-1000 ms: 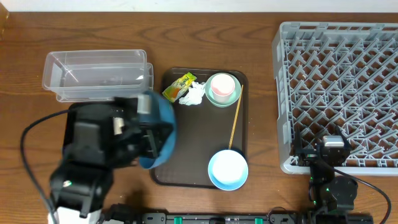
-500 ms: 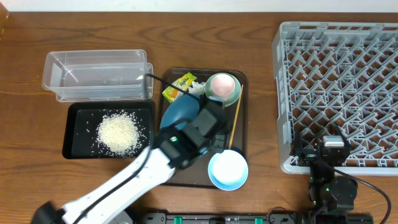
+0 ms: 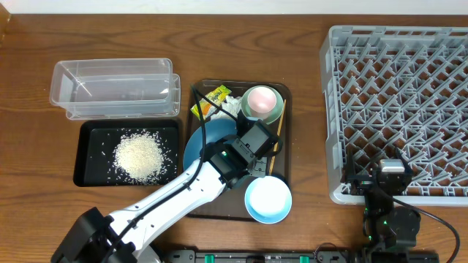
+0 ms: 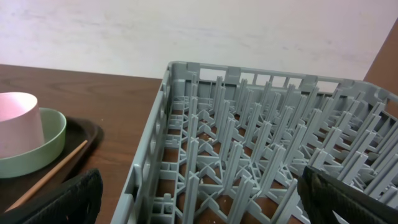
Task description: Sort waste into correct bins and load items into the dishwasher rack
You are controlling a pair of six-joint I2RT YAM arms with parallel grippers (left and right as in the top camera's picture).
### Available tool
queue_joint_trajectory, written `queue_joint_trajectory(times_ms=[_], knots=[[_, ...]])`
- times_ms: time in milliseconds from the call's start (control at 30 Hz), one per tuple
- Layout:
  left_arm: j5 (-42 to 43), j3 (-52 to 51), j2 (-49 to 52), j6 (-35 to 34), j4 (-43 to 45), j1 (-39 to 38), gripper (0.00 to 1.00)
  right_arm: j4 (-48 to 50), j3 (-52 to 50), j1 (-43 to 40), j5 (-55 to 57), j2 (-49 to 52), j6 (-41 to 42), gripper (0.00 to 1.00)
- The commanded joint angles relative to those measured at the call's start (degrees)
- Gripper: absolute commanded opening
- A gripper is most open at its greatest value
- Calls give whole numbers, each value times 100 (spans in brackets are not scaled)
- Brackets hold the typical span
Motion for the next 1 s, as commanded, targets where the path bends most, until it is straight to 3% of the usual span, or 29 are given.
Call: queue_joint_trajectory(times_ms=[0, 67, 167, 267, 467, 533, 667, 767, 967], knots=[[170, 42, 7, -120, -79, -20, 6, -26, -7, 46, 15, -9, -52, 99], [323, 42, 7, -133, -103, -20, 7, -26, -7, 46, 15, -9, -52, 99], [376, 42, 7, -125, -142, -20, 24, -26, -7, 46, 15, -9, -52, 99], [376, 42, 2, -129, -234, -20, 35, -26, -7, 46, 15, -9, -52, 99], [374, 87, -109, -63, -264, -17, 38, -26, -7, 46, 13, -9, -52, 99], [363, 151, -236, -20, -304, -4, 43, -26, -7, 46, 15, -9, -52, 99], [61, 378, -688, 175, -654, 136, 61, -26, -7, 46, 15, -9, -52, 99], [-243, 527, -1207, 173, -1084, 433, 73, -26, -7, 46, 15, -9, -52, 99], [-756, 579, -2693, 175, -2149, 1884, 83, -26, -7, 46, 15, -9, -52, 99]])
